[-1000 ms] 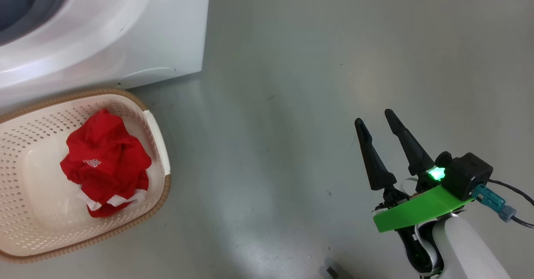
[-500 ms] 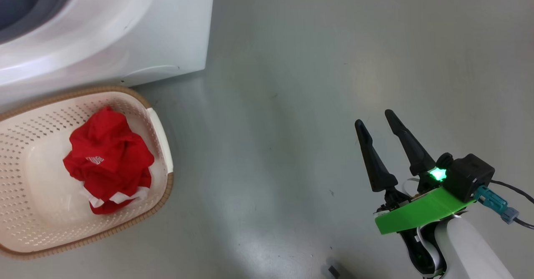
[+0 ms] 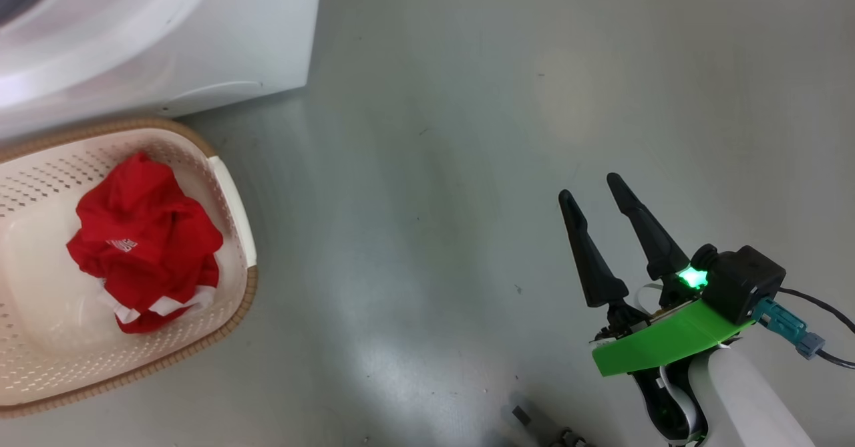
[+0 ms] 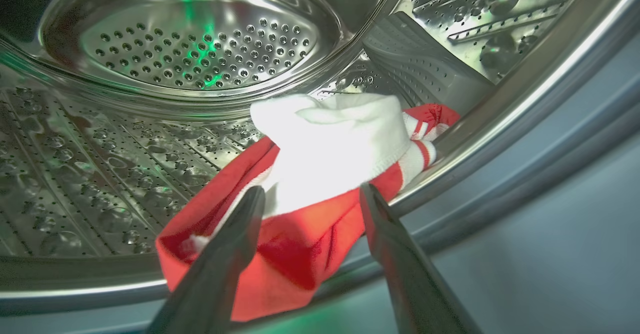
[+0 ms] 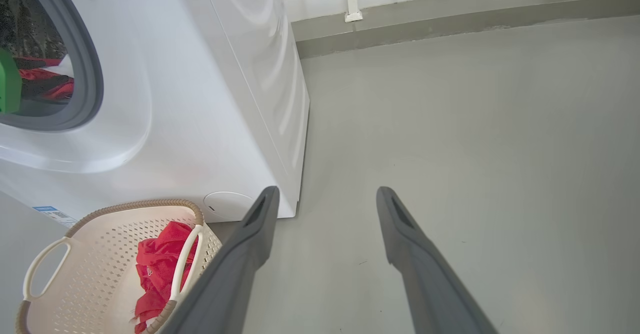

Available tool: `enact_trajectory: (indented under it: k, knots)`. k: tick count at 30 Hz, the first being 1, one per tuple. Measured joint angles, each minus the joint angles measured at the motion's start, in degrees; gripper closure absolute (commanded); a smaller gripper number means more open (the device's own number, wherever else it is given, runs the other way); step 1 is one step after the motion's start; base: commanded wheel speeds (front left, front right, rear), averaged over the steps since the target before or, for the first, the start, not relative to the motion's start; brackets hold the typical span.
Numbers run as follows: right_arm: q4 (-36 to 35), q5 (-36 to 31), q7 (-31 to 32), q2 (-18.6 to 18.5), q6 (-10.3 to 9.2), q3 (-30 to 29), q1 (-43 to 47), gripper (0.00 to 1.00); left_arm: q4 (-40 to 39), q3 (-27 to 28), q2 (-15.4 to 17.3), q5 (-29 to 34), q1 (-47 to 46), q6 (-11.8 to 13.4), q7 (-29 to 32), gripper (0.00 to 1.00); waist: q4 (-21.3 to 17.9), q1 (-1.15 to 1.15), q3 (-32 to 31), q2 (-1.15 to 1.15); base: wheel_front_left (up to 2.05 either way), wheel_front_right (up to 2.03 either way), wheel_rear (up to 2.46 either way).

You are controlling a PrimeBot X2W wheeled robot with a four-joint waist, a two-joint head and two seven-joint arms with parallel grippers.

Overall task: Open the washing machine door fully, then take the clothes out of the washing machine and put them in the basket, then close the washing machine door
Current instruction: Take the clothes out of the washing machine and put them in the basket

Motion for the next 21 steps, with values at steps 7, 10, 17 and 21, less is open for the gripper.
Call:
enact_trajectory:
  k: [7,10,17,21]
  knots:
    - [-0.1,0.0,0.0,0.3,0.00,0.0,0.0,0.00,0.2,-0.5,0.3,-0.2,-0.3,-0.5,0.4,0.53,-0.5,0.00,0.7,0.00,0.00,0.00,0.00]
    - [-0.2,0.0,0.0,0.4,0.00,0.0,-0.1,0.00,0.3,-0.8,0.3,-0.2,-0.3,-0.5,0.6,1.00,-0.4,0.00,0.7,0.00,0.00,0.00,0.00]
    - [-0.2,0.0,0.0,0.5,0.00,-0.1,-0.1,0.00,0.4,-1.1,-0.5,-1.7,-0.3,-0.1,0.0,1.00,-0.1,0.00,0.3,0.00,0.00,0.00,0.00]
    - [-0.2,0.0,0.0,0.5,0.00,-0.3,-0.1,0.00,0.5,0.7,-2.2,-4.3,-0.3,0.8,-2.6,1.00,0.4,0.00,-0.4,0.00,0.00,0.00,0.00]
